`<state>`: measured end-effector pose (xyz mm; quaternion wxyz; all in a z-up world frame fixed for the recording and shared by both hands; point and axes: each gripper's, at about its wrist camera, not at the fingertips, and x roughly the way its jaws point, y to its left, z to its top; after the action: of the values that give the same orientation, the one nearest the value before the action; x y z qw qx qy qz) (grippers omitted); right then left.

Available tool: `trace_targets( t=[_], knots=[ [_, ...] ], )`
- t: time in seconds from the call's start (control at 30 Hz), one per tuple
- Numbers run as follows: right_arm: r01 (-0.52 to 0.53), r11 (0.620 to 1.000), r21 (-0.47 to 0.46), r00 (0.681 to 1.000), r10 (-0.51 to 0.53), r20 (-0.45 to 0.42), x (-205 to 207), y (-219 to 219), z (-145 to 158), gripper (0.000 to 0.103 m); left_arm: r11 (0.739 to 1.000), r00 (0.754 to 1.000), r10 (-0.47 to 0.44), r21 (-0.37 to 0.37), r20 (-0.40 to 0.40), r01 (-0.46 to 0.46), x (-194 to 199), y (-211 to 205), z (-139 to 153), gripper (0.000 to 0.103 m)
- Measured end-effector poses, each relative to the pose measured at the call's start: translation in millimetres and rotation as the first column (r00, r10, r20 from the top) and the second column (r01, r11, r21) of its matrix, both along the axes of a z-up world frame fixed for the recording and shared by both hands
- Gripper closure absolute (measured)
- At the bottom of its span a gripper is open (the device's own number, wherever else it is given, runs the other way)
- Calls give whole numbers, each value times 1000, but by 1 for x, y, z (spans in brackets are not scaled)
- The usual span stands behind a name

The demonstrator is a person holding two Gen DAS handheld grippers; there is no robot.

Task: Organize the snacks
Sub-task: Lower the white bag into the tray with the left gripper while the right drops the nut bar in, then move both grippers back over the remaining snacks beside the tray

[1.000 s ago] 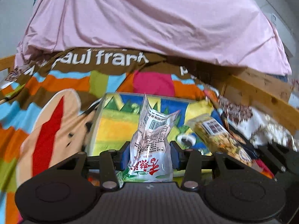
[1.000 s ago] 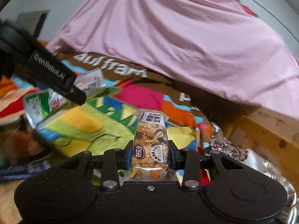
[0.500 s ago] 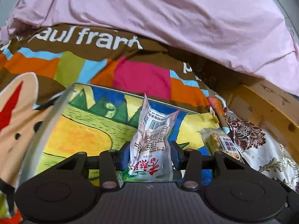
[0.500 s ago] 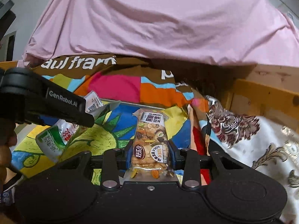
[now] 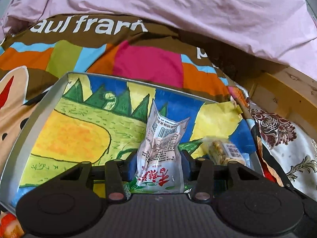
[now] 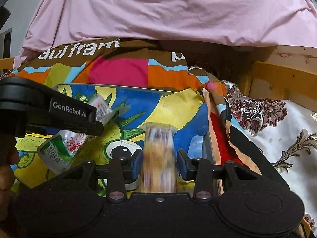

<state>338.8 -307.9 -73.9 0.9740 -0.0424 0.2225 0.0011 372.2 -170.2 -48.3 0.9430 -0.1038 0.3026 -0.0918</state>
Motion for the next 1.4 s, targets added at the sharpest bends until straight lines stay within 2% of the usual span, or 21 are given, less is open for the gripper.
trace_targets(
  t=[0.1, 0.17, 0.3, 0.43, 0.57, 0.8, 0.87, 1.07, 1.23, 1.4],
  knots=[
    [8, 1000, 4, 1000, -8, 4, 0, -1, 1, 45, 1000, 1000, 4, 2, -4, -4, -1, 0, -2, 47],
    [15, 1000, 11, 1000, -15, 13, -1, -3, 3, 44, 1000, 1000, 11, -3, -10, -12, -1, 1, -1, 37],
    [33, 999, 16, 998, -34, 52, -8, -6, 14, 32, 1000, 1000, 18, -18, -13, -18, -5, 5, 3, 27],
    [54, 998, 34, 993, -58, 105, -26, -12, 35, 21, 999, 999, 21, -39, 25, -20, -20, 13, 17, 14],
    [67, 996, 62, 984, -77, 164, -53, -17, 61, 15, 998, 997, 34, -50, 76, -30, -41, 25, 38, 5],
    [20, 998, 62, 967, -35, 253, -115, -11, 106, 1, 994, 984, 89, -79, 153, -78, -85, 50, 75, 1],
    [9, 998, 61, 964, -25, 263, -132, -7, 114, 1, 993, 981, 101, -84, 167, -88, -103, 59, 82, 1],
    [-19, 999, 50, 957, 4, 291, -184, 6, 131, 1, 994, 972, 108, -18, 210, -107, -156, 82, 98, 0],
    [-41, 999, 26, 949, 31, 315, -223, 19, 139, 1, 993, 966, 114, 8, 234, -119, -195, 96, 108, 0],
    [-54, 997, 61, 948, 32, 317, -257, 27, 142, 1, 994, 964, 90, 42, 250, -104, -230, 106, 112, 0]
  ],
)
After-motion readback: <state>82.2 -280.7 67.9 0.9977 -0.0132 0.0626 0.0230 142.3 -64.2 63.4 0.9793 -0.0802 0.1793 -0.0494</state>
